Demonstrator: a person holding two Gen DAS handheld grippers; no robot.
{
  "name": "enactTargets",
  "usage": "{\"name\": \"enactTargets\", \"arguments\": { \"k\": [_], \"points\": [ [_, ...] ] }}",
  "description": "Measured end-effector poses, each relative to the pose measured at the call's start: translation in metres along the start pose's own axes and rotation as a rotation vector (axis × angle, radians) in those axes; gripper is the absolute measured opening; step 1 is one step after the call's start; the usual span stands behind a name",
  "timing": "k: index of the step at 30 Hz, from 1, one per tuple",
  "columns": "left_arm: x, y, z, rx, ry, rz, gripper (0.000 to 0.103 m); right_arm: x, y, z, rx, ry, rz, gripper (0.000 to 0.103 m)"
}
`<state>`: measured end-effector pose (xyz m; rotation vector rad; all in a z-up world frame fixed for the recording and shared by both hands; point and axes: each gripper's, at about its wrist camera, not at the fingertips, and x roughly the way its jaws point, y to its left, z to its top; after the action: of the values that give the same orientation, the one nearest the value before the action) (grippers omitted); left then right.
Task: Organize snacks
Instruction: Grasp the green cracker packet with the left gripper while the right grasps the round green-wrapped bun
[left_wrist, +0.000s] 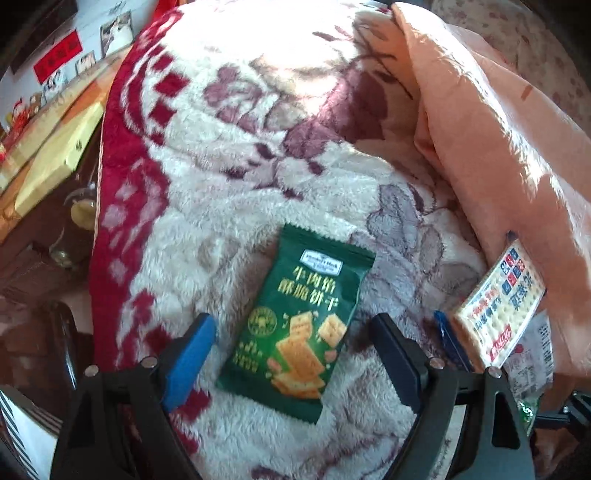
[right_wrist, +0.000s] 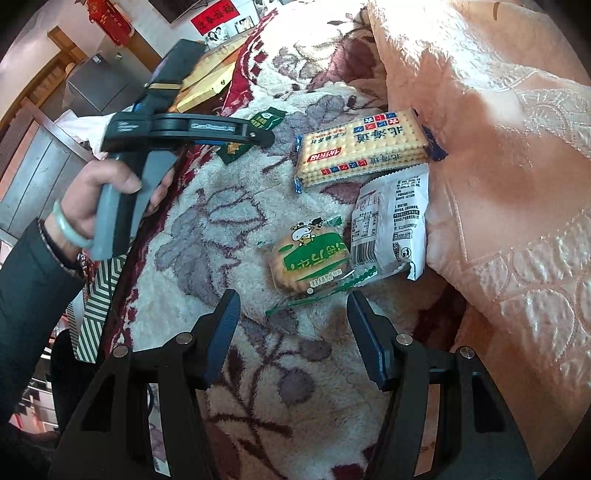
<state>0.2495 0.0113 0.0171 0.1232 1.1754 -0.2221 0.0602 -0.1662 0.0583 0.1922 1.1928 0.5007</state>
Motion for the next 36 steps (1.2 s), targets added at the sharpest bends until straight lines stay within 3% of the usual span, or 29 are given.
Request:
{"name": "enactTargets", "arguments": {
  "k": [1,3,4,11,20,25,28,29,31,35,36],
  "points": [
    [-0.002,-0.002,0.000,0.009,-0.014,-0.003,0.059,0.000,-0.001,0.000,0.002,0.000,0.000,0.060],
    [-0.005,-0.003,-0.002,0.011,-0.029,-0.010,0.047,0.000,-0.002,0.001,0.008,0.000,-0.001,0.060],
    [-0.006,-0.001,-0.004,0.002,-0.033,-0.016,0.046,0.000,-0.002,0.001,0.012,-0.001,0.001,0.060],
    [-0.025,0.002,-0.029,-0.059,-0.072,-0.007,0.046,-0.001,0.000,0.003,-0.009,-0.012,-0.020,0.060],
    [-0.065,-0.011,-0.089,-0.095,-0.127,0.038,0.046,0.009,0.015,0.027,-0.194,0.014,-0.161,0.060],
    [-0.084,-0.012,-0.118,-0.137,-0.135,0.040,0.046,0.023,0.013,0.039,-0.230,0.071,-0.143,0.066],
    [-0.092,-0.019,-0.132,-0.134,-0.150,0.073,0.046,0.032,0.010,0.038,-0.207,0.112,-0.075,0.066],
    [-0.093,-0.020,-0.135,-0.140,-0.148,0.071,0.046,0.036,0.011,0.036,-0.213,0.118,-0.069,0.066],
    [-0.095,-0.021,-0.143,-0.159,-0.142,0.054,0.046,0.040,0.012,0.032,-0.225,0.126,-0.095,0.055],
    [-0.097,-0.023,-0.159,-0.186,-0.127,0.047,0.046,0.032,0.019,0.025,-0.235,0.095,-0.105,0.053],
    [-0.097,-0.023,-0.163,-0.192,-0.123,0.047,0.046,0.029,0.022,0.023,-0.250,0.084,-0.114,0.048]
  ]
}}
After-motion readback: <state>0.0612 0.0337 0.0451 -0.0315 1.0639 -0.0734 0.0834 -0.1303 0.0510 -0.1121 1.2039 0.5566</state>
